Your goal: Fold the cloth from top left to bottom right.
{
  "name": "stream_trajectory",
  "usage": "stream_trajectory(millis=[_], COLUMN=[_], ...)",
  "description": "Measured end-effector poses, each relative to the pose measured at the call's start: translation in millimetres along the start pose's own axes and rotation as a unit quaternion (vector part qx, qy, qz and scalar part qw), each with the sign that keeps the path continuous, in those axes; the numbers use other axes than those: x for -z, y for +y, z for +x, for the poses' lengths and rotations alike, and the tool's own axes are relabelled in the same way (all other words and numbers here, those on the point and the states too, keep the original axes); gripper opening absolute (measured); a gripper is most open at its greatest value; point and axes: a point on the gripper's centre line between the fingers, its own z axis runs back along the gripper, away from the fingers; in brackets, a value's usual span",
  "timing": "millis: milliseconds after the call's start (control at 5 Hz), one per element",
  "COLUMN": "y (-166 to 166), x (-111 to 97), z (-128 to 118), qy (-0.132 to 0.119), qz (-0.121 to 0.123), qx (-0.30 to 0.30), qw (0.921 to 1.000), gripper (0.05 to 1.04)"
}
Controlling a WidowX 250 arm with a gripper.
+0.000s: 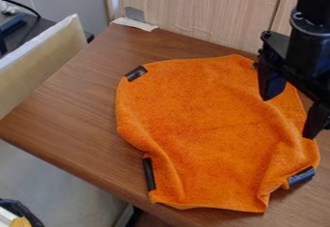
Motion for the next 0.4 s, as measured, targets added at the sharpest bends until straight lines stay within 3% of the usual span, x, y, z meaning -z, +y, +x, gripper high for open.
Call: stream_trajectory(millis=[200, 400], y=[0.1, 33.4], x=[9.4, 10.6], z=[-3.5, -4.5], qy=[0.016, 0.013], qz=[-0.002, 0.006], qx=[-0.002, -0.049], qw=[0.9999, 0.9987], gripper=[1.001, 1.001])
